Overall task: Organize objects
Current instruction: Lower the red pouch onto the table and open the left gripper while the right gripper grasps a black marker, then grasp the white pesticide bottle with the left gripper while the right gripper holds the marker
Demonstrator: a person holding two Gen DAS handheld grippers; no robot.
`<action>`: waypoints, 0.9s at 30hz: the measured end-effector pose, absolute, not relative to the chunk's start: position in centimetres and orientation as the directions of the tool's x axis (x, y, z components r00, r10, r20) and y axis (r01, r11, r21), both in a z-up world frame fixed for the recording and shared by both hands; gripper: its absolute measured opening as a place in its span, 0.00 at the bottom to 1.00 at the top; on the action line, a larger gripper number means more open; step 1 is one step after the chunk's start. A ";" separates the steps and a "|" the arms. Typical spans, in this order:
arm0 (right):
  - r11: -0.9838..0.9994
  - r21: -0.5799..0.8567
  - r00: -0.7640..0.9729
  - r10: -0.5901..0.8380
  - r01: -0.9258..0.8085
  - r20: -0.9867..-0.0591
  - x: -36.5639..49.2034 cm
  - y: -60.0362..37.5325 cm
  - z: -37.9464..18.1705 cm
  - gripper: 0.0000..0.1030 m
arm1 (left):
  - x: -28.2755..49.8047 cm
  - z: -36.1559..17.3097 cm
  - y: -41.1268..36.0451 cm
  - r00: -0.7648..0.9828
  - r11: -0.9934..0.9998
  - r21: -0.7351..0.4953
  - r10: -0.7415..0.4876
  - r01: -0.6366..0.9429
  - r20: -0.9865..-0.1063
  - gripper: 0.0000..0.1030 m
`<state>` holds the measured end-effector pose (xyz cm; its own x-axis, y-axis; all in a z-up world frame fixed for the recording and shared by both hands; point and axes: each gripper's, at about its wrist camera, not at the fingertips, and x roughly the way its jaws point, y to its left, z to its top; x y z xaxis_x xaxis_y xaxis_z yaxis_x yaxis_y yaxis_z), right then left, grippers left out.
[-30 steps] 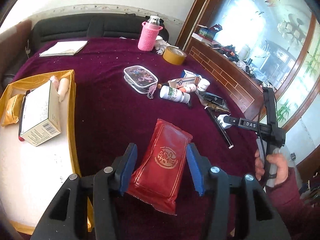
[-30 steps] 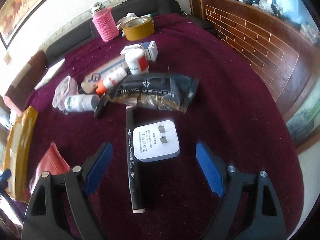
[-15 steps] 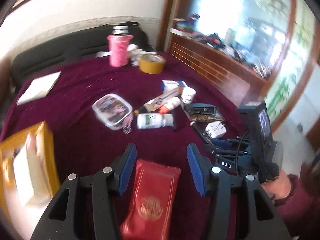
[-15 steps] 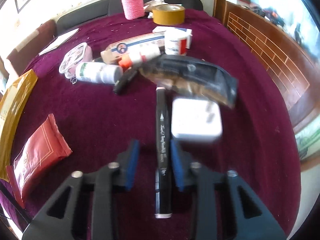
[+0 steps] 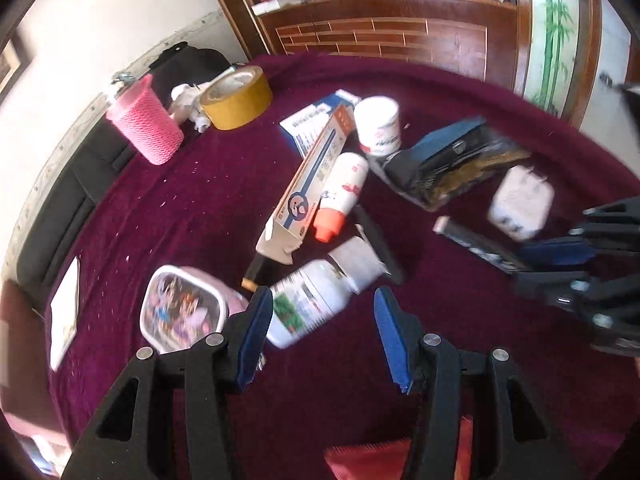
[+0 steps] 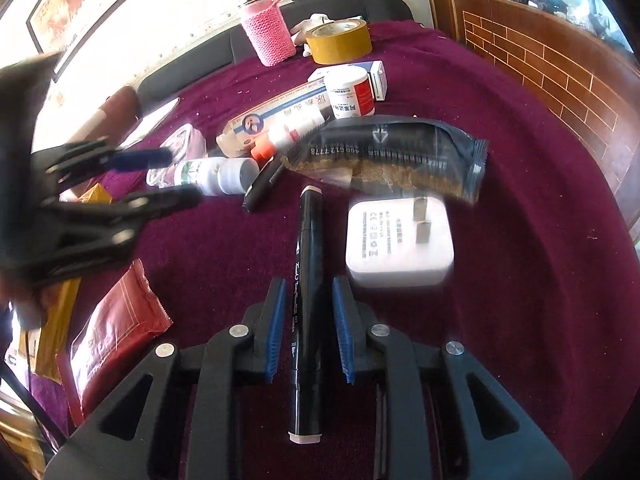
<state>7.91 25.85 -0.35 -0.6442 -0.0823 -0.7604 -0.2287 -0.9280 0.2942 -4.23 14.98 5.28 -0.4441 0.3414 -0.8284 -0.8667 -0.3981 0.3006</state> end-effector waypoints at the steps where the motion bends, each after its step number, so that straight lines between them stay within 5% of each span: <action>1: -0.927 0.298 -0.645 -0.086 -0.228 -0.759 7.9 25.9 -0.4 0.21 | -4.5 4.8 15.5 -0.456 -0.382 0.325 0.328 -0.865 -0.827 0.45; 5: -0.907 0.356 -0.658 -0.126 -0.227 -0.742 8.0 26.5 -0.5 0.21 | -4.9 3.2 16.9 -0.446 -0.362 0.328 0.319 -0.873 -0.836 0.44; 9: -0.894 0.386 -0.664 -0.148 -0.226 -0.733 8.1 26.9 -0.6 0.21 | -4.9 3.4 16.3 -0.351 -0.403 0.208 0.323 -0.891 -0.879 0.28; 27: -0.913 0.326 -0.635 -0.102 -0.246 -0.766 7.4 26.2 -0.5 0.21 | -0.7 5.5 9.7 -0.358 -0.595 0.026 0.448 -0.803 -0.819 0.28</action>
